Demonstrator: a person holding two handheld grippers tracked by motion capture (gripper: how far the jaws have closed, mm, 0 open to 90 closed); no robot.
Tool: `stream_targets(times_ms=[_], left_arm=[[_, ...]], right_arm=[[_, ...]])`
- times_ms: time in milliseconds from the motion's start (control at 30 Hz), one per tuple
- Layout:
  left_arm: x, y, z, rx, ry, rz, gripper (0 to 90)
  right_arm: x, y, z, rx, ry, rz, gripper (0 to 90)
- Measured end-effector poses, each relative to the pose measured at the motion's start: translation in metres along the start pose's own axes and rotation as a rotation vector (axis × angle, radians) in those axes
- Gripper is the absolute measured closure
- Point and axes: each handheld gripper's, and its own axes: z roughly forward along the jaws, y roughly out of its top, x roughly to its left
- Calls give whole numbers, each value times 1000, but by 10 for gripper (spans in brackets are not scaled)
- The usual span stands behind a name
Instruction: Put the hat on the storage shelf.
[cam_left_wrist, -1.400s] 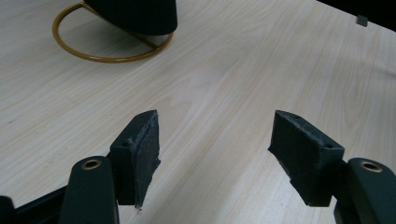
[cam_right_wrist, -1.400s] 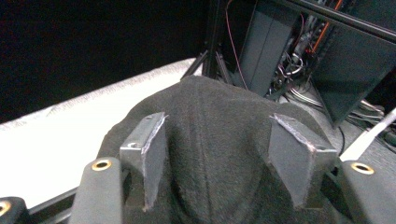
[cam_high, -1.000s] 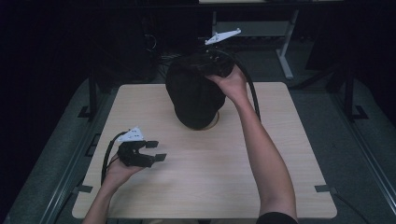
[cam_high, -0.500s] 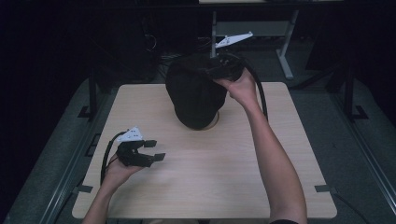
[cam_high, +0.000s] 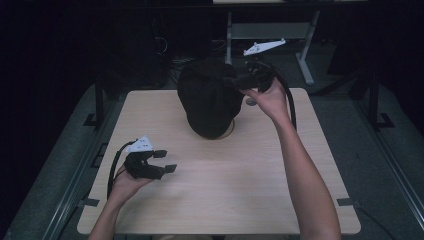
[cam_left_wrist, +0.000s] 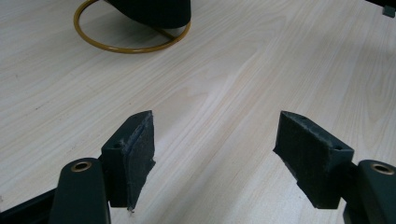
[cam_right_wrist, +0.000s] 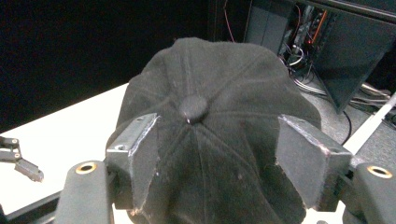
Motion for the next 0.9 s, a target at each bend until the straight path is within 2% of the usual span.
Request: stream_targets(times_ms=[300, 433, 900], left_arm=[[1, -1, 0, 14, 7, 12, 277], [1, -1, 0, 7, 8, 4, 276], [0, -2, 0, 11, 7, 1, 274]], right_arm=[[0, -10, -9, 7, 13, 15, 287], [-1, -16, -13, 11, 21, 23, 285], [-6, -40, -27, 24, 12, 51, 277]])
